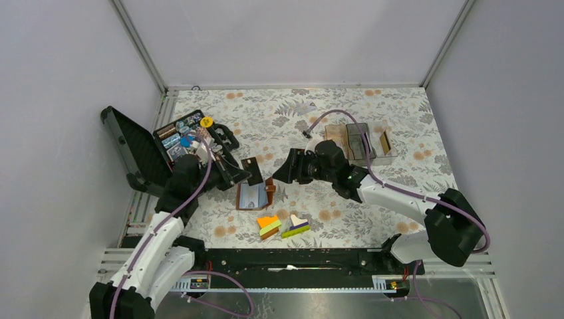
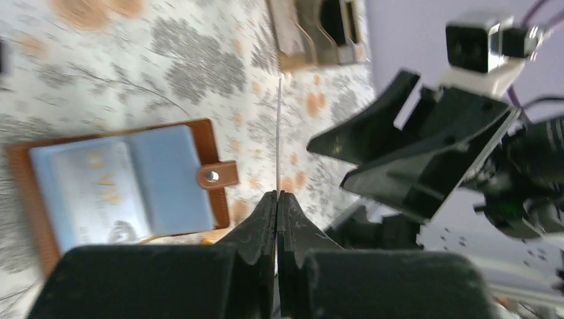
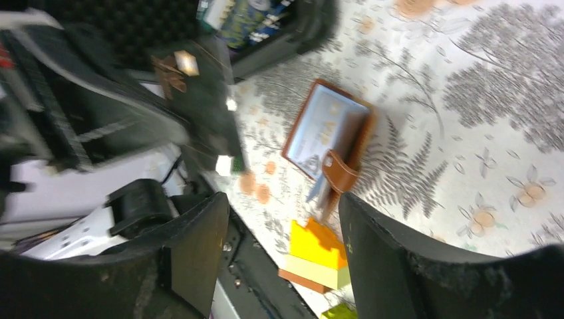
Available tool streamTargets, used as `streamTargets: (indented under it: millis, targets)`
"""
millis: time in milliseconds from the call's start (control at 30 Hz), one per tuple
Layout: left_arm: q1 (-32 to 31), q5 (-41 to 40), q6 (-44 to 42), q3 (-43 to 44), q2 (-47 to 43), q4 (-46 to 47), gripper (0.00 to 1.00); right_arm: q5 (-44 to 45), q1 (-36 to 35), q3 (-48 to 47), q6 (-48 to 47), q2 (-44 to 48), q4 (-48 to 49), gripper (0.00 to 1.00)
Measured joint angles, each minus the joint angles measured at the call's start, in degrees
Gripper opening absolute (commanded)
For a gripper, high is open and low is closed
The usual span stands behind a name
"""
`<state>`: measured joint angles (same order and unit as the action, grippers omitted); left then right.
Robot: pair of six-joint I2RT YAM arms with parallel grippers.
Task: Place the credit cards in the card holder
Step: Pick up the credit card from the storage box, then insert the credit card into the card holder.
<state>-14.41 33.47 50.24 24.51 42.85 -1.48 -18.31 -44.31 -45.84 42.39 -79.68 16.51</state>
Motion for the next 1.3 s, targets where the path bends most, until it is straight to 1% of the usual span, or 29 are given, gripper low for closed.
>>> streamTargets:
  millis: [33,100,200,333,467,633,767,833,933,1100,1200,1267,1300]
  targets:
    - [1.09,-1.46,-2.38,2.84,0.15,-5.25,0.0,2.03,-0.81,0.0,-0.13,0.33,-1.49,0.72]
    - [3.15,-3.58,-6.67,7.85,0.9,-13.0,0.0,6.73,-2.93,0.02,-0.17,0.44,-4.52,0.74]
    - [5.84,-6.21,-11.89,12.04,2.36,-20.0,0.0,10.99,-5.77,0.02,-0.07,-0.39,-7.06,0.74]
    - [8.76,-9.16,-17.4,12.66,4.46,-26.95,0.0,14.58,-9.68,-1.05,0.52,-4.61,-8.63,0.74]
    - [9.51,-13.99,-22.01,13.7,5.27,-32.79,0.0,17.18,-12.17,-4.31,1.27,-10.08,-10.71,0.72]
    - [9.55,-17.31,-25.29,15.65,4.48,-35.01,0.0,17.77,-13.22,-7.21,2.1,-14.38,-11.26,0.71]
    - [9.55,-17.94,-26.32,15.65,3.82,-35.54,0.0,18.18,-13.68,-9.49,2.56,-16.94,-11.5,0.61]
    - [9.55,-17.79,-26.34,15.65,3.69,-35.8,0.0,18.62,-13.77,-10.6,2.71,-18.25,-11.54,0.54]
    - [9.55,-16.31,-25.49,15.02,3.39,-34.88,0.0,19.43,-13.79,-11.43,3.02,-19.67,-11.58,0.4]
    - [8.85,-12.74,-20.7,10.16,1.77,-31.58,0.0,21.24,-13.79,-11.41,3.37,-19.98,-13.16,0.23]
    - [7.98,-11.61,-17.16,6.84,0.81,-28.44,0.0,22.14,-13.79,-11.26,3.04,-19.98,-13.4,0.08]
    - [6.71,-10.84,-14.32,4.02,0.63,-25.03,0.0,22.38,-13.79,-10.88,2.4,-20.04,-13.38,0.0]
    - [6.08,-10.47,-13.29,2.89,0.76,-23.54,0.0,22.38,-13.79,-10.67,1.97,-20.04,-13.35,0.0]
